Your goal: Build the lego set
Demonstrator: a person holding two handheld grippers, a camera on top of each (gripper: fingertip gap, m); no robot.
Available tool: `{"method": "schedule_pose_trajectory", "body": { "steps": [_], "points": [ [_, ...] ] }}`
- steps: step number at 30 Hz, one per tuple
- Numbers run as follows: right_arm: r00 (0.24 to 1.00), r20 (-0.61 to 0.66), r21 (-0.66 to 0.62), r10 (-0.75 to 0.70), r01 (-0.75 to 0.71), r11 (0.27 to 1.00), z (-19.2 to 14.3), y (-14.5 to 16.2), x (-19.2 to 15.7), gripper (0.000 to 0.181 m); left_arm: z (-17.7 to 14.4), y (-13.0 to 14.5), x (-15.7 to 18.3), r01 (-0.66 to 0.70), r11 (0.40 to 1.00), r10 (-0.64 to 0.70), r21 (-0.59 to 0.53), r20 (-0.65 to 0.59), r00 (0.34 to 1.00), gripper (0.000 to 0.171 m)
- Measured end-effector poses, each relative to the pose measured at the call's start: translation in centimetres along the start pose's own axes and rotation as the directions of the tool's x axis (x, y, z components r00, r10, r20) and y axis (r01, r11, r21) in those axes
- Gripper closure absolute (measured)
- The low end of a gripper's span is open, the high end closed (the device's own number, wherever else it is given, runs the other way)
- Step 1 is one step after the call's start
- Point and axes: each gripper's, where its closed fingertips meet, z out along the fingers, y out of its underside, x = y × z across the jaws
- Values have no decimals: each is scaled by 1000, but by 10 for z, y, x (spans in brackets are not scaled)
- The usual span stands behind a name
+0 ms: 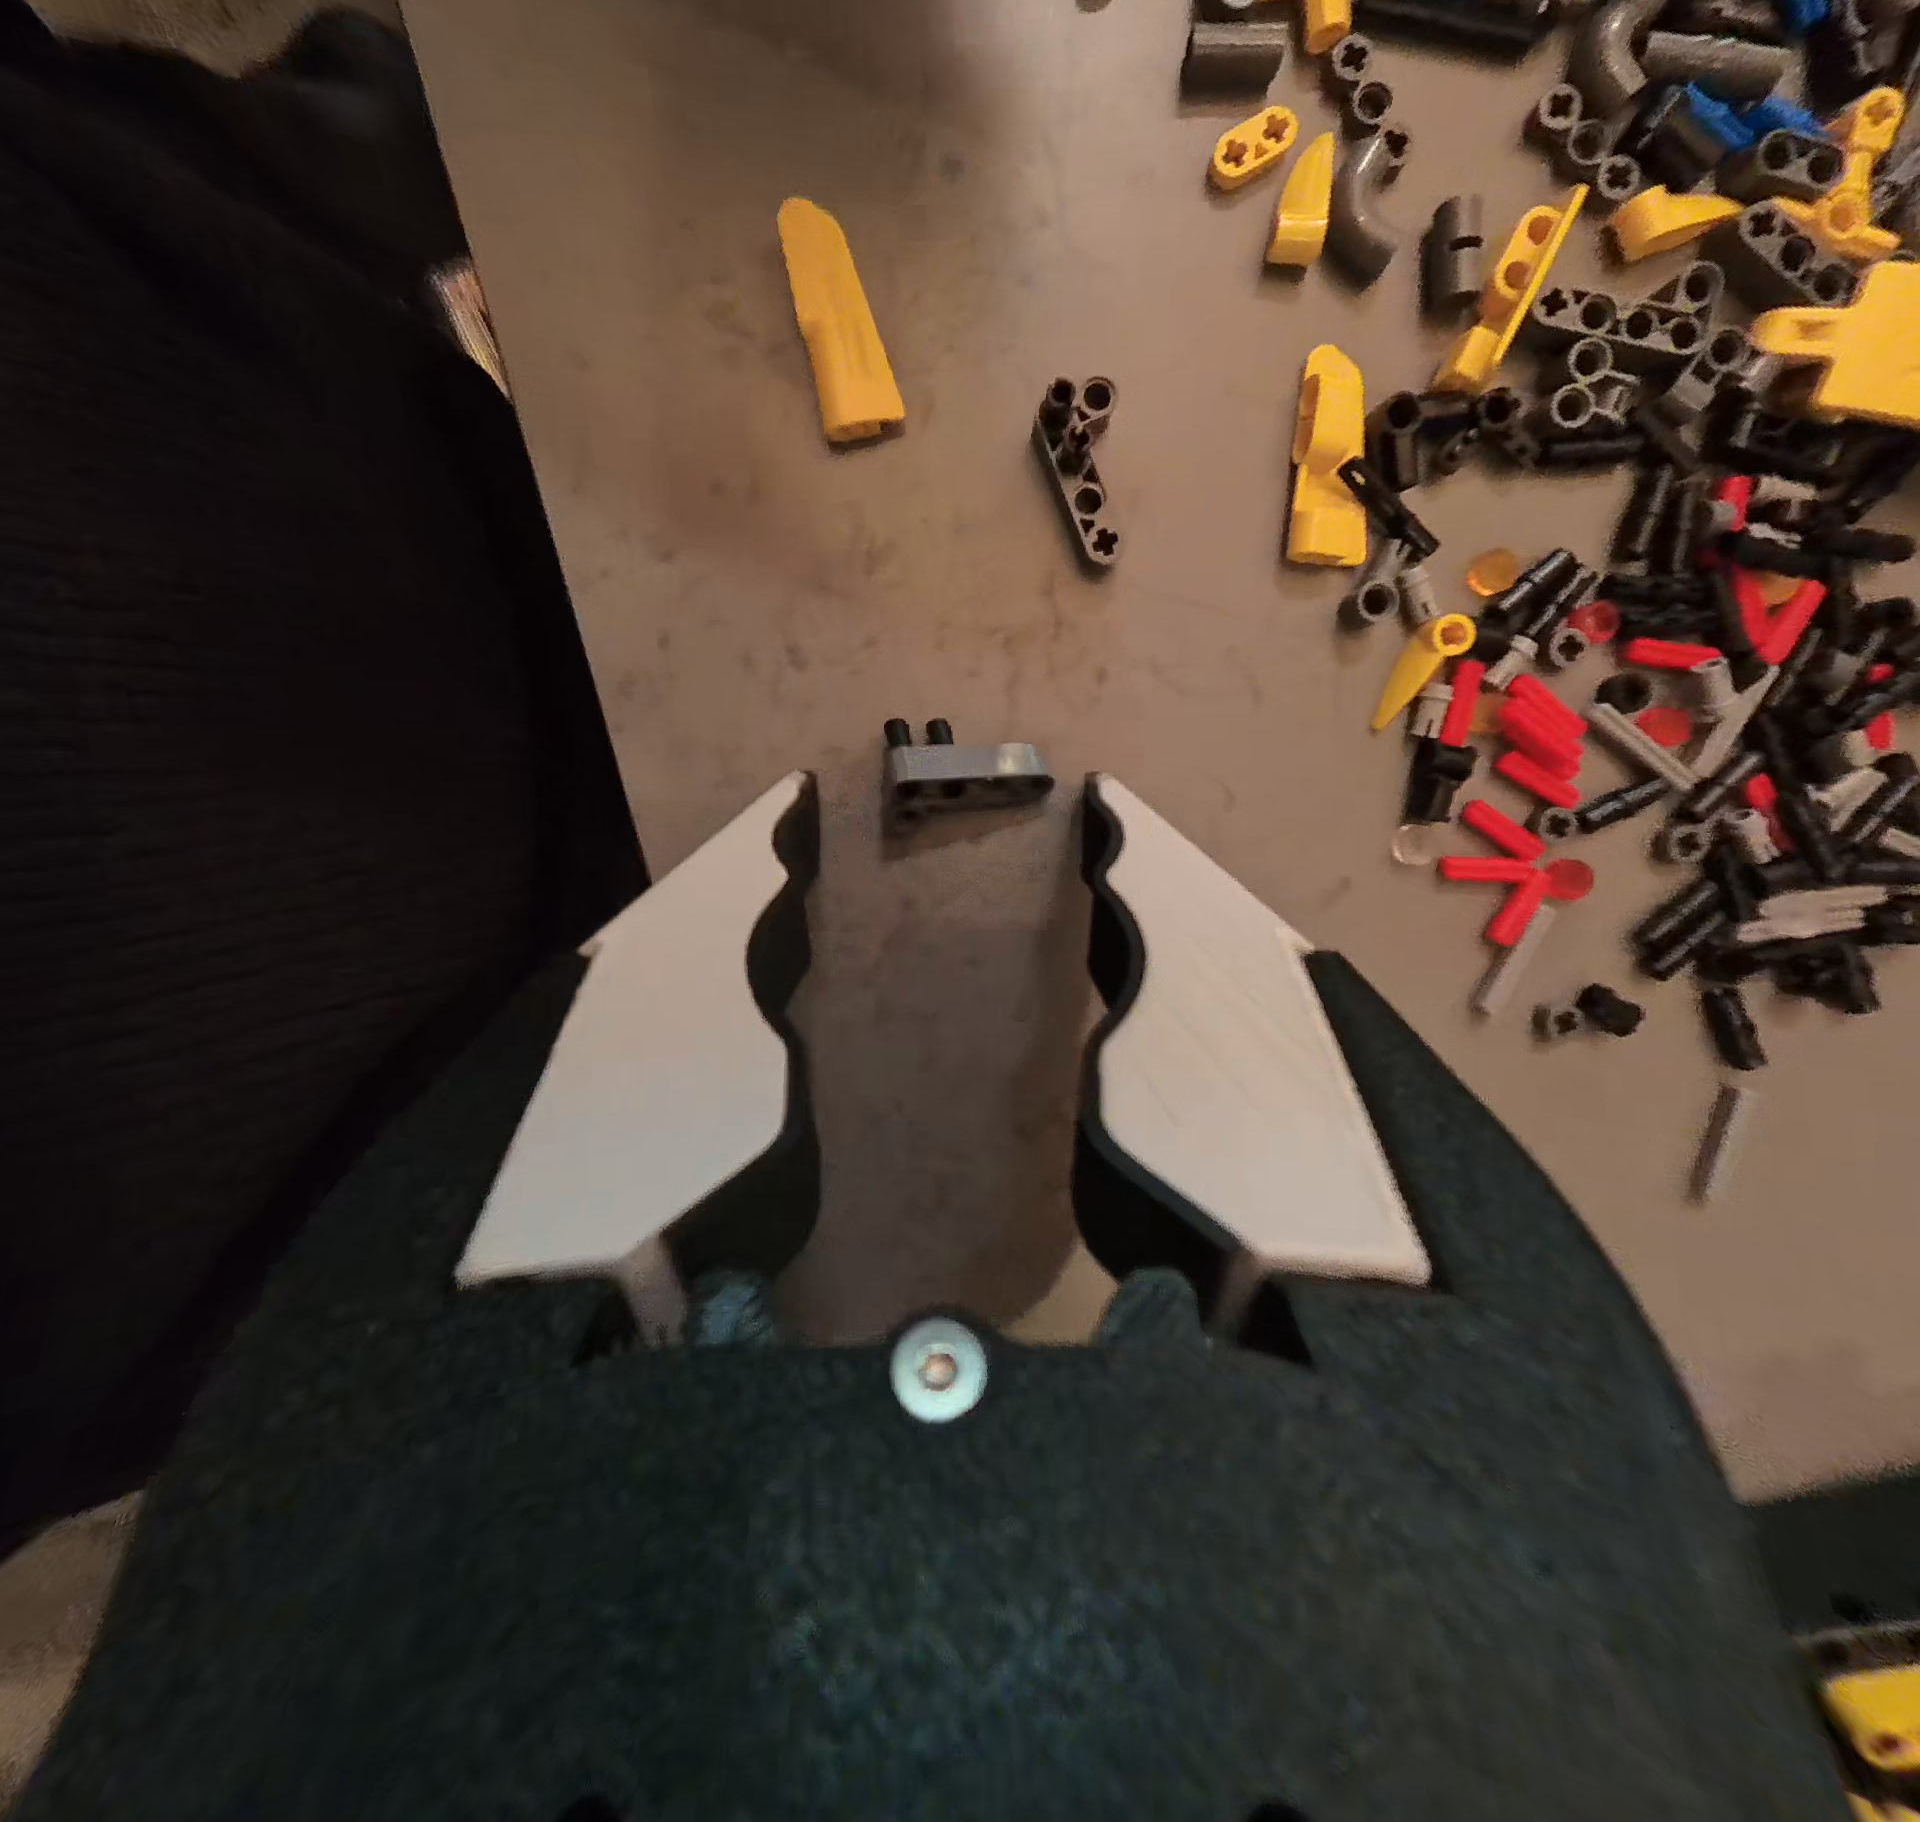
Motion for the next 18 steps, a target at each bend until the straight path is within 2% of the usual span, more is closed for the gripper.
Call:
{"method": "schedule_pose_trajectory", "body": {
  "steps": [4,8,12,18],
  "points": [
    [997,51,202,54,-63,977,-9,-12,1,124,1,1,1,4,1000,-4,-3,-7,1000,165],
    [984,139,449,110,-161,879,-24,-26,4,124,2,2,1,8,1000,-8,-7,-9,1000,165],
    [994,57,383,91,-106,918,-10,-7,7,130,3,3,1,11,1000,-12,-13,-12,1000,165],
    [984,128,377,123,-163,912,-1,-8,3,131,4,4,2,7,1000,-7,-20,-17,1000,165]
  ]
}}
